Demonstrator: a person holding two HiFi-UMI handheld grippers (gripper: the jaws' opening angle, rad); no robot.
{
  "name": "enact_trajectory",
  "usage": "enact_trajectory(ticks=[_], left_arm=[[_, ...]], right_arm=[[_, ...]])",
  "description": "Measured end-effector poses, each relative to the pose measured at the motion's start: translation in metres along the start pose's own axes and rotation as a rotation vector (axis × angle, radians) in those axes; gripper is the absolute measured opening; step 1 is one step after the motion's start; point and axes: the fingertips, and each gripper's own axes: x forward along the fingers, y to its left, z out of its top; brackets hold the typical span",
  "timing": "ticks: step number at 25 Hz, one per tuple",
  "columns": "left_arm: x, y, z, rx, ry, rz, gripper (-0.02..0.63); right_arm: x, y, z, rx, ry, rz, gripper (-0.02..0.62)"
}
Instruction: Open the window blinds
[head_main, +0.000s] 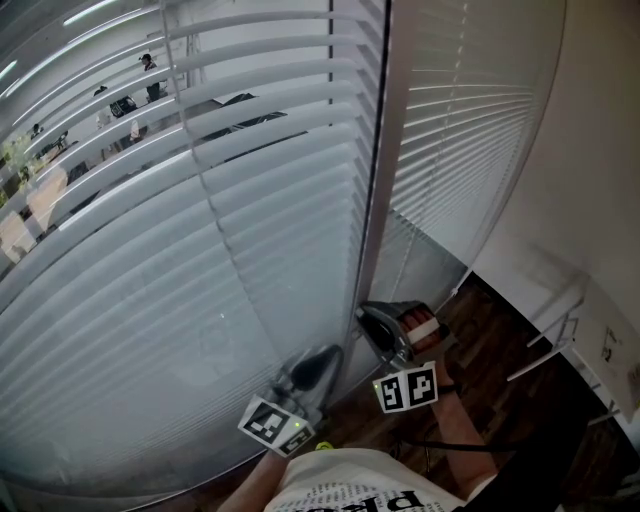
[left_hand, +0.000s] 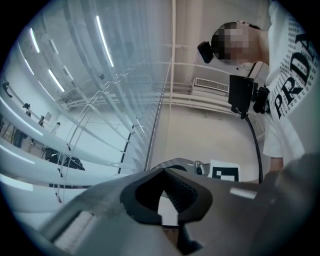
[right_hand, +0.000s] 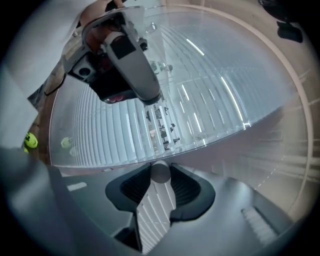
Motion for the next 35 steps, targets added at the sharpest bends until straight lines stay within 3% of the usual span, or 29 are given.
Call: enact_trajectory(ticks=[21,35], left_arm=[[-0.0009,-0.0040,-0.0038,0.000,0.004,-0.008,-0.008],[-0.0074,-0.0033,-0.0067,-0.009,0.001,-0.002,-0.008]], right_arm=[[-0.0003,-0.0072,-0.0031,0.682,-0.084,0.064,0.129],[0.0026,-0.0040,-0.0001,0.722,-0.087,0.082,0.130]])
